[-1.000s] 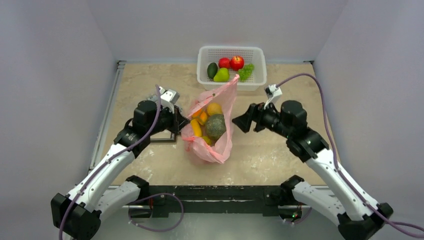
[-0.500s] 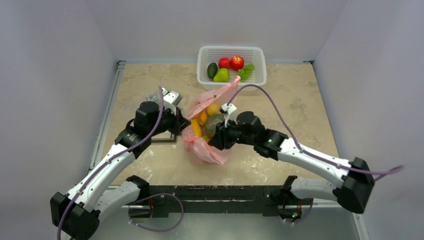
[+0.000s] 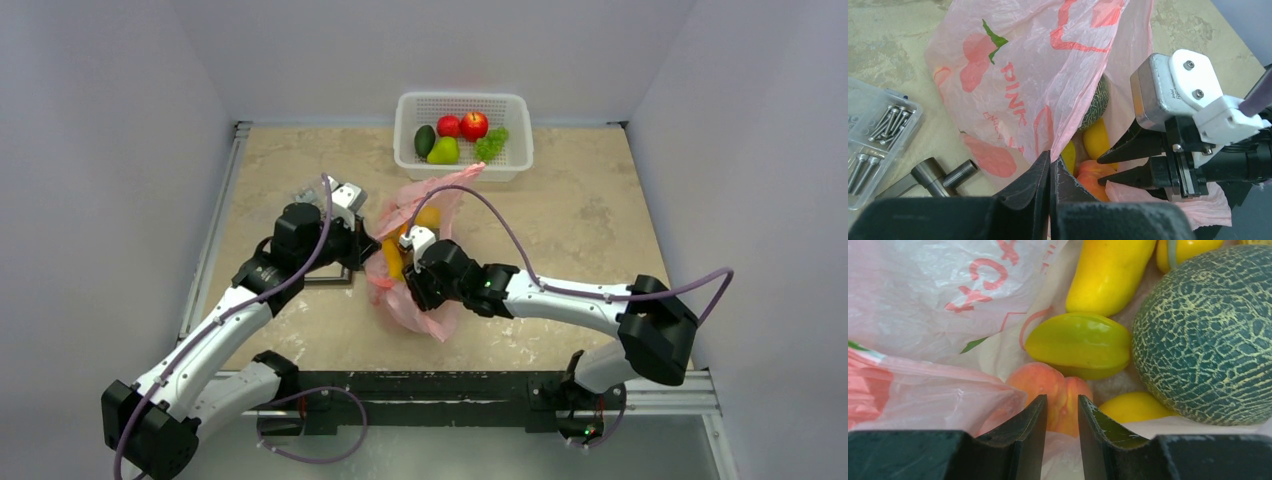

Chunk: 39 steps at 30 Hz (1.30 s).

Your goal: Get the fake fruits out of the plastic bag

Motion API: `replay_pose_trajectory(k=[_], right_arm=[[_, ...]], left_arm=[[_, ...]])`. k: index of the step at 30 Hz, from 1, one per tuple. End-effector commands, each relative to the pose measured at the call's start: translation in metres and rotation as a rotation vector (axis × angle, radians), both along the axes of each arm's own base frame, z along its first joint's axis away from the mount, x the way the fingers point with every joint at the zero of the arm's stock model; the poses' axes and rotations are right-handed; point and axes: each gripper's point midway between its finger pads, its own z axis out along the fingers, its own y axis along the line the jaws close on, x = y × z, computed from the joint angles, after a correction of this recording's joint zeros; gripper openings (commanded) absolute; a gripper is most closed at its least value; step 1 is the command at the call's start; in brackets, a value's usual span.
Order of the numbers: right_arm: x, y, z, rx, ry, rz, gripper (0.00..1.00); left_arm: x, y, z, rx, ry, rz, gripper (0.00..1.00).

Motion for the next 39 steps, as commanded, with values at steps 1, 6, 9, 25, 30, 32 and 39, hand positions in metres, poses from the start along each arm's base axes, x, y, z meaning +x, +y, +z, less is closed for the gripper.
replay_pose_trajectory(k=[1,6,9,25,30,32,39], right_arm=[[-0.011,0.027,0.030,0.089,-0.022,0.140,0.29],[-0.051,0.034,0.026,0.116,0.076,0.274,0.25],[-0.059,0.028,0.013,0.084,0.103,0.266,0.25],[-0.060,-0.001,-0.052,-0.035,0.041,0.063,0.47],[-0.052,-0.005,-0.056,-0.063,0.037,0.003,0.53],[-0.061,0.009,-0.037,-0.017,0.083,0.053,0.56],[-0.045,0.023,0.027,0.071,0.008,0.021,0.66]], left_arm=[[0.006,-0.001,0.018,0.005,-0.062,-0.002,0.00],[0.006,-0.001,0.018,0.008,-0.060,-0.003,0.00],[0.004,-0.001,0.018,0.012,-0.058,-0.009,0.00],[-0.057,0.012,-0.068,0.115,0.405,0.011,0.00],[-0.061,0.012,-0.077,0.151,0.444,-0.019,0.00],[-0.060,0.011,-0.076,0.135,0.426,-0.019,0.00],[-0.056,0.016,-0.069,0.142,0.383,0.007,0.00]])
